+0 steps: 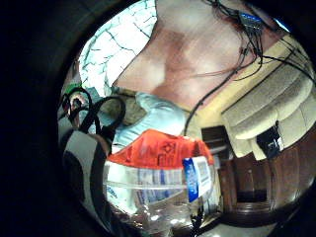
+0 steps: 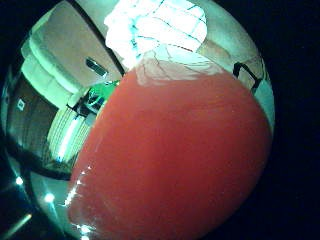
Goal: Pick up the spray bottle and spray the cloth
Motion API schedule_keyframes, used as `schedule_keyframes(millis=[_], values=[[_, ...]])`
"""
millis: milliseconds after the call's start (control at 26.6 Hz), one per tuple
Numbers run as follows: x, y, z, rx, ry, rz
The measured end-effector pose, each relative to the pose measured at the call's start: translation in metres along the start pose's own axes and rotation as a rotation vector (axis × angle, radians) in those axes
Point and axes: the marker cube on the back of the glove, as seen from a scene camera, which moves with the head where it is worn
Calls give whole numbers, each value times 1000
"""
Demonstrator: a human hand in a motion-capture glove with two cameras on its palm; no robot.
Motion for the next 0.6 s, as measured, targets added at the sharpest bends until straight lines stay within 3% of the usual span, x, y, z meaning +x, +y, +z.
schedule_keyframes(millis=[602], values=[[-37, -86, 75, -177, 215, 112]])
